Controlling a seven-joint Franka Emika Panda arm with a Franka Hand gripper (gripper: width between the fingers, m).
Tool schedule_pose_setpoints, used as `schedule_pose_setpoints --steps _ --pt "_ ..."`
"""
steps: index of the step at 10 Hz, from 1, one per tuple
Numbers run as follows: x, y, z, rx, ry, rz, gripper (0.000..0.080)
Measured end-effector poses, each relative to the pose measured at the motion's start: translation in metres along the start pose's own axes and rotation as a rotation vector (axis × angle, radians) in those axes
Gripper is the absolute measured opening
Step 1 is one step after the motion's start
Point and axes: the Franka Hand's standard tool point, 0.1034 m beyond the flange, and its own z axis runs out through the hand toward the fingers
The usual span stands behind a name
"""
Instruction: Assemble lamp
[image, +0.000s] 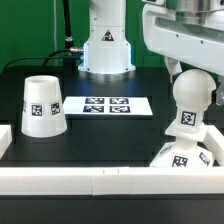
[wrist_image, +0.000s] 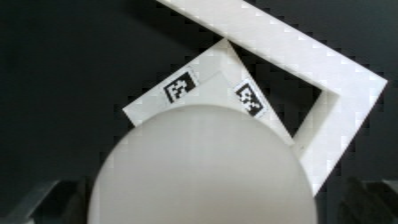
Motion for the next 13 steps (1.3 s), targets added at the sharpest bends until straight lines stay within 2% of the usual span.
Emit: schedule_pose_setpoints --steps 4,7,12,13 --pt "0.001 0.001 0.002 -0.004 0.000 -0.288 0.0699" --pt "0.010 0.004 0.004 -0.025 0.054 -0.729 0.0699" --pt "0.012 0.005 0.005 -0.035 0.051 -1.053 0.0699" --pt "0.011 0.003 0.004 -0.056 0.065 -1.183 0.0699"
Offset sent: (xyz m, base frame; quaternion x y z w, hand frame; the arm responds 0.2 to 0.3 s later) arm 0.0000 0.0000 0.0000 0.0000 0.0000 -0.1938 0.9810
